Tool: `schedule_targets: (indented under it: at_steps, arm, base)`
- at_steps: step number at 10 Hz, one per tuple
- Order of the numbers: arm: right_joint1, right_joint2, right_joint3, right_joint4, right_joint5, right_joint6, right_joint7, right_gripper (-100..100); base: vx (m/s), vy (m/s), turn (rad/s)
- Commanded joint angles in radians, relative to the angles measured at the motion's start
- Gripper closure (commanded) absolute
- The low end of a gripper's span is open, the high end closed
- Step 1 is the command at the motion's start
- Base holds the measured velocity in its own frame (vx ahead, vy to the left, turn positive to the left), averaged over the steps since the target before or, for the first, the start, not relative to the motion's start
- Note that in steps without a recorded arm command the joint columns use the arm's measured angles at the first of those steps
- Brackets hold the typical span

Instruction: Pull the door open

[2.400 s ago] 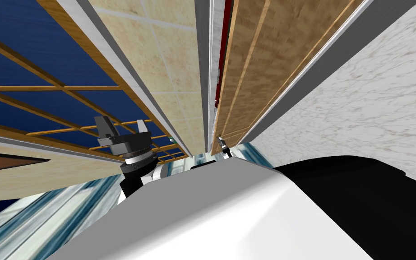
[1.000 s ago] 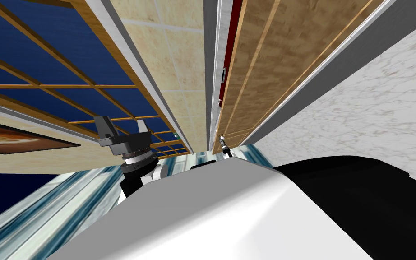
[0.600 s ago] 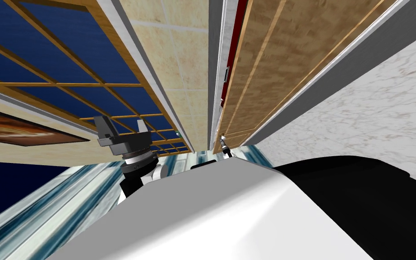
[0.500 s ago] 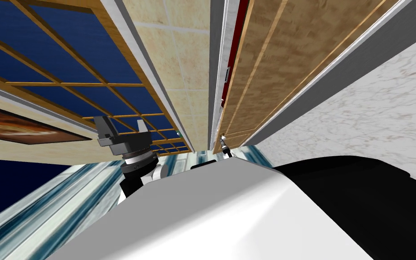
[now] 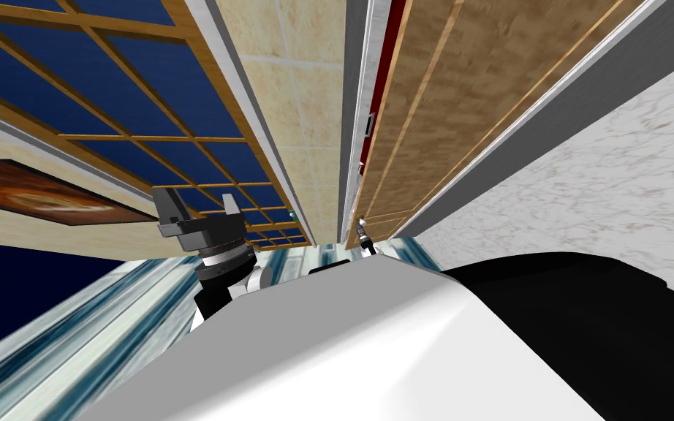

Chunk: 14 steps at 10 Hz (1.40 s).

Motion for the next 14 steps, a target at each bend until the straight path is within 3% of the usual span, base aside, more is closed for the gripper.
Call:
schedule_targets:
  at_steps: [1, 11, 12, 14]
  arm:
    - [0.000, -0.001, 0.003, -0.002, -0.007, 0.000, -0.028, -100]
    - [-0.010, -0.008, 0.039, 0.001, -0.114, -0.002, -0.293, -100]
    - [-0.010, -0.008, 0.039, 0.001, -0.114, -0.002, -0.298, -100]
    - [-0.014, -0.011, 0.052, 0.002, -0.152, -0.003, -0.364, -100]
  base:
    - [-0.026, -0.010, 0.020]
    - [-0.040, -0.011, 0.047]
    - [-0.037, -0.012, 0.028]
    - [-0.057, -0.021, 0.075]
